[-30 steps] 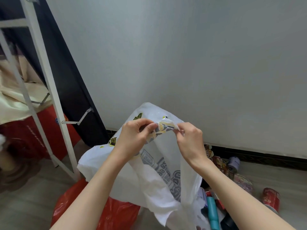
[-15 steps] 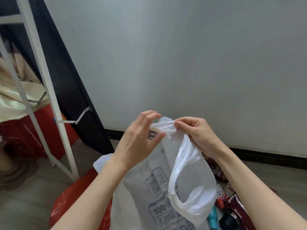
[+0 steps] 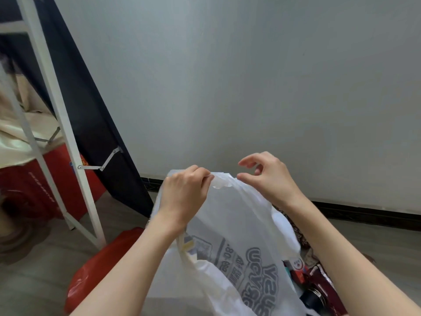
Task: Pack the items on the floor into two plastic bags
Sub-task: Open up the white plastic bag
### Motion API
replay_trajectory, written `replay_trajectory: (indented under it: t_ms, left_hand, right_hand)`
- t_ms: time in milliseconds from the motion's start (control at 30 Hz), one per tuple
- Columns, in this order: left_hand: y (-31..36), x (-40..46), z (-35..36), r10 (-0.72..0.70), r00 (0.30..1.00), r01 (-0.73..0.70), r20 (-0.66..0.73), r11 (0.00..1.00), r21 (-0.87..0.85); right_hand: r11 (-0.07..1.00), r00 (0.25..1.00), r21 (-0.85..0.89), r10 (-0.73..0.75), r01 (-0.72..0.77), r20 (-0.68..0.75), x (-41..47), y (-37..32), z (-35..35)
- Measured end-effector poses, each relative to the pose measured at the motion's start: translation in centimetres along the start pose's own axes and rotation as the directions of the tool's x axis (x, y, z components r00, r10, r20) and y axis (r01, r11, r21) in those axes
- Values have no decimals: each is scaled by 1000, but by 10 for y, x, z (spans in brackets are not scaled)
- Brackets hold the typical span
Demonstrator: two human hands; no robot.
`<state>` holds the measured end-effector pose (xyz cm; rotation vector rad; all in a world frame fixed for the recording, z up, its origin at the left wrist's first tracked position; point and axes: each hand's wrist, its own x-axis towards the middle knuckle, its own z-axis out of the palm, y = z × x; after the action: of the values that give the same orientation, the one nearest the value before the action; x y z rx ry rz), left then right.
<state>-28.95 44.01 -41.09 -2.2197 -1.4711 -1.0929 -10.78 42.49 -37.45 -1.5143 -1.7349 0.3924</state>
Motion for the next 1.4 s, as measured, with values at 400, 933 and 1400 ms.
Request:
replay_trajectory:
  t_ms: [400,933,1400]
  left_hand:
    - [-11,1,-15,-224,972,232,75,966,-118]
    - [-17,6,-30,30,999,-23,19,945,-326]
    - [2,-6,-11,269,950,-198,160,913,-357]
  right_hand:
    - [999,983,-37,-29,36,179,-28,-9,47]
    - [945,932,71,-299,319,-207,2,13,20]
    - [628,903,687,59,-365,426,10,8,-2]
